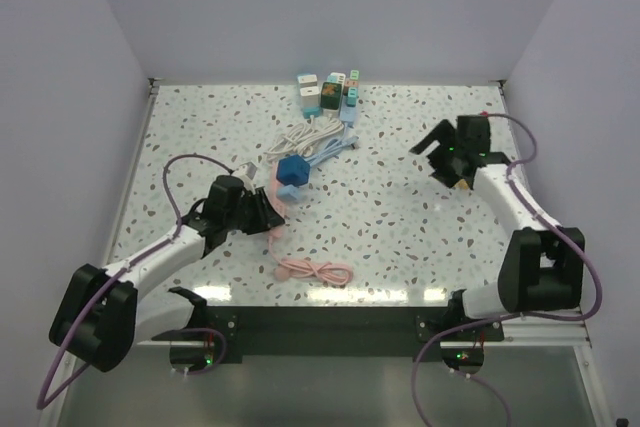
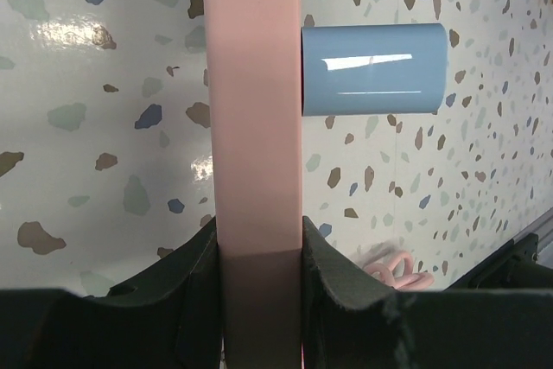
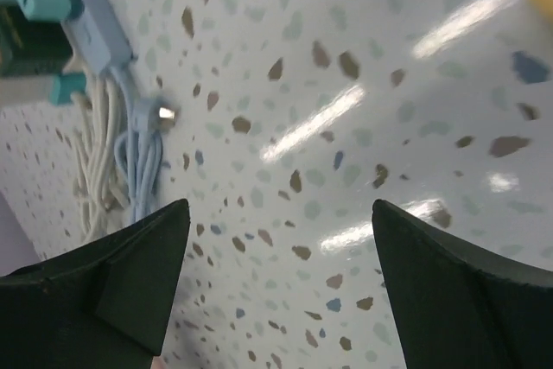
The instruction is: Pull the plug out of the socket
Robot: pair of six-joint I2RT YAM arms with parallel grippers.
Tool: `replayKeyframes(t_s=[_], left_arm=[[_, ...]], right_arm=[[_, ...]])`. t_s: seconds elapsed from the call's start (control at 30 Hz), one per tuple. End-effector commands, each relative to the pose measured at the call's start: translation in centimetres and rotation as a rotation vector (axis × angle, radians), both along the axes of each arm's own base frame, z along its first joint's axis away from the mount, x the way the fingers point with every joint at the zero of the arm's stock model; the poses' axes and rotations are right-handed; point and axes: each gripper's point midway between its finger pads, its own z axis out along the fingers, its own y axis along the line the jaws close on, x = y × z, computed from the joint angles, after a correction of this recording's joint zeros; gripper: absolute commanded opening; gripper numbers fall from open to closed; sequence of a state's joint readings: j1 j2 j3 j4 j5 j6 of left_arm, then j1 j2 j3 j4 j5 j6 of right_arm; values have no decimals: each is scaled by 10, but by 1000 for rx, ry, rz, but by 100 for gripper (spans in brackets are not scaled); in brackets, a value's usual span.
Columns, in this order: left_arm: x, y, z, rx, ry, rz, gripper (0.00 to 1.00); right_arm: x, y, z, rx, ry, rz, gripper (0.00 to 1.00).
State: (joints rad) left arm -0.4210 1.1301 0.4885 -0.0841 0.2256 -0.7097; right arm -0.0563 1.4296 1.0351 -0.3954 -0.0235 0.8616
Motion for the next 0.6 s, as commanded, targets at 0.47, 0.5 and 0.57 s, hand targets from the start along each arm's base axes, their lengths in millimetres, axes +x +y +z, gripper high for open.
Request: replayKeyframes(t_s=[0.47, 0.5, 0.57], left_arm=[[34, -37, 47, -132, -181, -81, 0], [33, -40, 47, -140, -178, -79, 0], [33, -42, 48, -151, -180, -76, 0]], right_arm=[[-77, 314, 12, 290, -181, 815, 90], [-74, 318, 13, 300, -194, 804, 90], [-69, 330, 17, 326, -223, 786, 89]])
